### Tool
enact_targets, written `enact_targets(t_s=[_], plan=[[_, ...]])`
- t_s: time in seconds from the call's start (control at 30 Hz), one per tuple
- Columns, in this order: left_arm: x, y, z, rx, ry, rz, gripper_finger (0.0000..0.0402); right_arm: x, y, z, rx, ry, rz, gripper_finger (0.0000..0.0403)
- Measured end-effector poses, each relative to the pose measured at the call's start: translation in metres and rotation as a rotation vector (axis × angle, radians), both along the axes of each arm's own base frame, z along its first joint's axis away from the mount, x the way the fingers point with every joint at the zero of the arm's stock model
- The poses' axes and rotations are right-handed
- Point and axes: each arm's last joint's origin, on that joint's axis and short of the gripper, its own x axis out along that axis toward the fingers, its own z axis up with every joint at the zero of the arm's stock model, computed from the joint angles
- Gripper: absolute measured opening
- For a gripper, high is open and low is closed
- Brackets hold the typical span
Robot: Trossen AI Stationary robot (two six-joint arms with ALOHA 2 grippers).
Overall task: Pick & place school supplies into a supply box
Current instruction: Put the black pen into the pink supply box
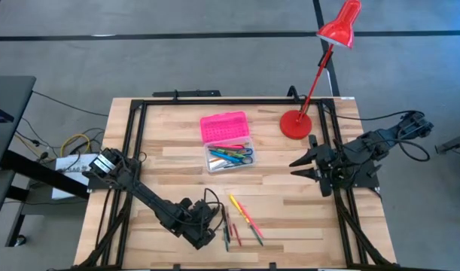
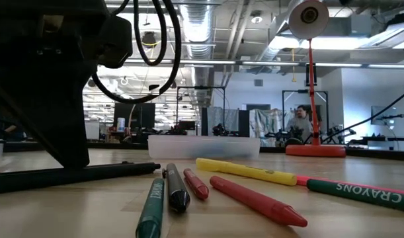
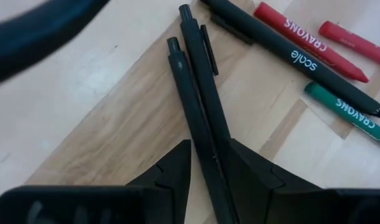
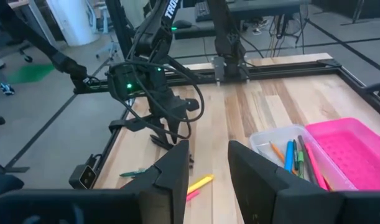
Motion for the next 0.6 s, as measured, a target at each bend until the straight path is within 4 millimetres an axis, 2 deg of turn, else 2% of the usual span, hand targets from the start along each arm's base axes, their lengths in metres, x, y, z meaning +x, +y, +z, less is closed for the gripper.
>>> enact_targets(t_s=[0.6], plan=[[-0.001,0.0076,-0.0024,0.037,0.053,-0.012,0.0093,0.0001,0.0,0.0002,0.024,0.002,-0.007,0.0106]])
